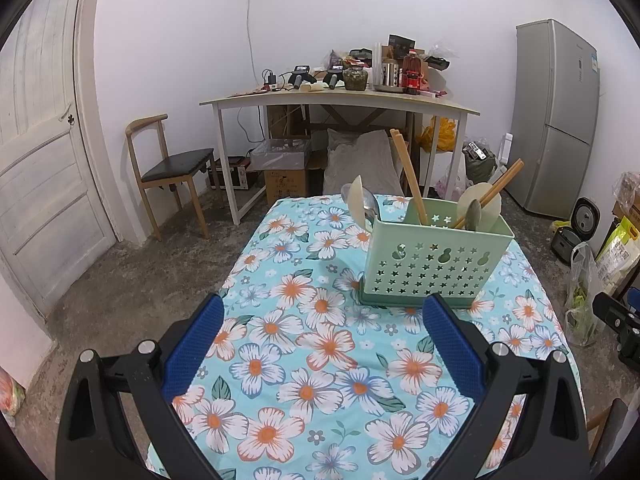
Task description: Organize utensils
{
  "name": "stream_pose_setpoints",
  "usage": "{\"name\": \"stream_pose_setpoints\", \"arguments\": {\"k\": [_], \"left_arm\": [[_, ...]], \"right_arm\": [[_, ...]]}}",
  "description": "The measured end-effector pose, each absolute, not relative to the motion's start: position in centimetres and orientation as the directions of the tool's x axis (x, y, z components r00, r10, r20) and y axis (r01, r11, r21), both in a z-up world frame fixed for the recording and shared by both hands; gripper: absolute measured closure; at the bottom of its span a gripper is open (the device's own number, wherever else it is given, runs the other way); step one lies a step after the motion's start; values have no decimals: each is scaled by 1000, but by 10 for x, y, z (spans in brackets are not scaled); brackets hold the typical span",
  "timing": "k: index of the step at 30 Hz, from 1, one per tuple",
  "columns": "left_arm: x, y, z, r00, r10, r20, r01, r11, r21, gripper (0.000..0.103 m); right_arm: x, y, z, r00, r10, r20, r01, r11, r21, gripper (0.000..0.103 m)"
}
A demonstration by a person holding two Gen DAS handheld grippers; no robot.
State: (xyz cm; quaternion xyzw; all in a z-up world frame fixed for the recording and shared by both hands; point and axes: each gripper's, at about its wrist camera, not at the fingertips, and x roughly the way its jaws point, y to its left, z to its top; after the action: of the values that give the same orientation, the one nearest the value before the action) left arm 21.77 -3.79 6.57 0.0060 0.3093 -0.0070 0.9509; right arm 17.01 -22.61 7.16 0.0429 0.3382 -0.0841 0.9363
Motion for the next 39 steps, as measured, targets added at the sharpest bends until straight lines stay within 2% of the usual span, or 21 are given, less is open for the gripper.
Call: {"name": "stream_pose_setpoints", "arguments": {"k": [39], "left_arm": [[221, -29, 66, 811, 2, -585, -9, 1000, -10, 6]], "right_arm": [[172, -224, 71, 755, -120, -645, 181, 983, 28, 8]]}}
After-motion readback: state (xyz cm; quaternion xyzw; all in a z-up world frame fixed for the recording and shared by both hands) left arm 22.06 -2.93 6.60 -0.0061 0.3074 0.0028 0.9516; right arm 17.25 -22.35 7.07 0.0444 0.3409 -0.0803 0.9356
